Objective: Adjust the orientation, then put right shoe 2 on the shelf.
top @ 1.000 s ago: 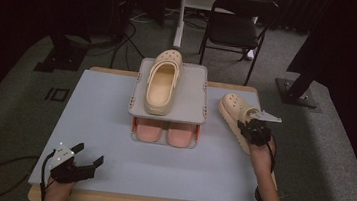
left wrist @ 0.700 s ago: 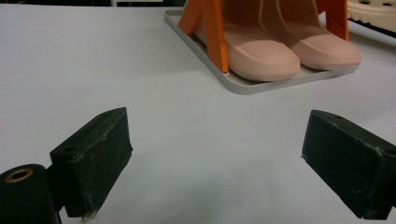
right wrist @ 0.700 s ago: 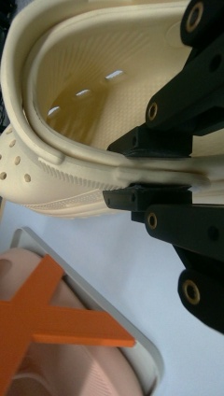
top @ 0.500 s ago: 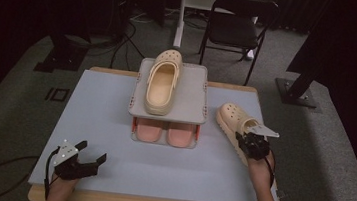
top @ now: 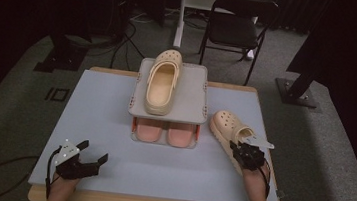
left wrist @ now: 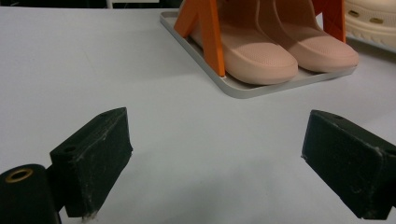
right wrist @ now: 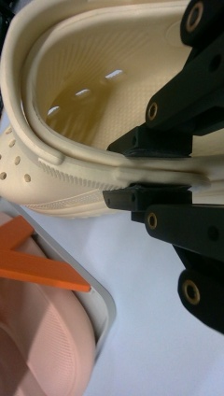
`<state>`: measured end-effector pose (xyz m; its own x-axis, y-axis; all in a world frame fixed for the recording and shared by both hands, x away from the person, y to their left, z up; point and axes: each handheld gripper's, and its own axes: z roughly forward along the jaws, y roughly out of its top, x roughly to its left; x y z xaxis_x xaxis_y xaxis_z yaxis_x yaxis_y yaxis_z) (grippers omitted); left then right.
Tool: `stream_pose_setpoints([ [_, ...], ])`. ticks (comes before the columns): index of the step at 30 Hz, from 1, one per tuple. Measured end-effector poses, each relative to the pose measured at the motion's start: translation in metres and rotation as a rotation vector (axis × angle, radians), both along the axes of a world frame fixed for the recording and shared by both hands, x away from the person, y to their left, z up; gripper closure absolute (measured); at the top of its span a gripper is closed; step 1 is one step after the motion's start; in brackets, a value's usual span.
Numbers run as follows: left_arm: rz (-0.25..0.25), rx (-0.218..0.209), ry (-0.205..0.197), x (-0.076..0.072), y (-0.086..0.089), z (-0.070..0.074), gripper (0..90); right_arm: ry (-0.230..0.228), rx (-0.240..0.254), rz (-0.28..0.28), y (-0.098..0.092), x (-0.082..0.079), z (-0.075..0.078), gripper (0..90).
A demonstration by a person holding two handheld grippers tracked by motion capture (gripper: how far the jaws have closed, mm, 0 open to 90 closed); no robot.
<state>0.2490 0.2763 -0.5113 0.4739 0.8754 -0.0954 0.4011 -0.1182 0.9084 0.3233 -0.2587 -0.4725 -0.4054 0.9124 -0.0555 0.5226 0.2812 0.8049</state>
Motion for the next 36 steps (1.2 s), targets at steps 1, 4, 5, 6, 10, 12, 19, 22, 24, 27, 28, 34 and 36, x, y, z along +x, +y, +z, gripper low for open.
stream_pose_setpoints([
  [1, 0.000, 0.001, 0.000, 0.000, 0.000, 0.000, 7.9, 0.006, 0.005, 0.003, 0.001, 0.000, -0.001, 77.8],
  [4, 0.000, 0.002, 0.001, 0.000, 0.000, 0.000, 7.9, 0.012, -0.004, 0.012, 0.005, 0.000, -0.005, 77.8],
  [5, 0.000, 0.002, 0.001, 0.000, 0.000, 0.000, 7.9, 0.012, -0.004, 0.012, 0.005, 0.000, -0.005, 77.8],
  [6, -0.001, 0.001, 0.001, 0.000, 0.000, 0.000, 7.9, 0.014, -0.011, 0.009, 0.007, 0.001, -0.009, 77.7],
  [10, -0.001, 0.000, 0.001, 0.000, 0.000, -0.001, 7.9, 0.035, -0.011, 0.019, 0.011, 0.002, -0.014, 77.7],
  [12, -0.001, 0.000, 0.001, 0.000, -0.001, 0.000, 7.9, 0.034, -0.022, 0.028, 0.013, 0.002, -0.015, 77.3],
  [19, -0.001, -0.002, 0.002, 0.000, -0.001, -0.001, 7.9, 0.021, 0.020, 0.051, 0.007, -0.005, -0.010, 65.1],
  [22, -0.003, -0.005, 0.001, 0.000, -0.002, -0.001, 7.9, -0.005, 0.037, 0.071, 0.001, -0.011, 0.000, 59.0],
  [24, -0.004, -0.005, 0.002, 0.000, -0.002, -0.001, 7.9, -0.017, 0.051, 0.072, -0.003, -0.013, 0.004, 53.2],
  [27, -0.003, -0.002, 0.002, -0.001, -0.002, -0.001, 7.9, -0.040, 0.059, 0.070, -0.013, -0.016, 0.008, 50.2],
  [28, -0.001, -0.003, 0.002, -0.001, -0.002, -0.001, 7.9, -0.040, 0.070, 0.069, -0.017, -0.016, 0.009, 49.5],
  [34, -0.001, -0.006, 0.003, -0.001, -0.002, -0.001, 7.9, -0.064, 0.101, 0.034, -0.043, -0.015, 0.015, 45.4],
  [36, 0.000, -0.004, 0.002, -0.001, -0.002, -0.001, 7.9, -0.058, 0.107, 0.030, -0.051, -0.011, 0.015, 43.4],
])
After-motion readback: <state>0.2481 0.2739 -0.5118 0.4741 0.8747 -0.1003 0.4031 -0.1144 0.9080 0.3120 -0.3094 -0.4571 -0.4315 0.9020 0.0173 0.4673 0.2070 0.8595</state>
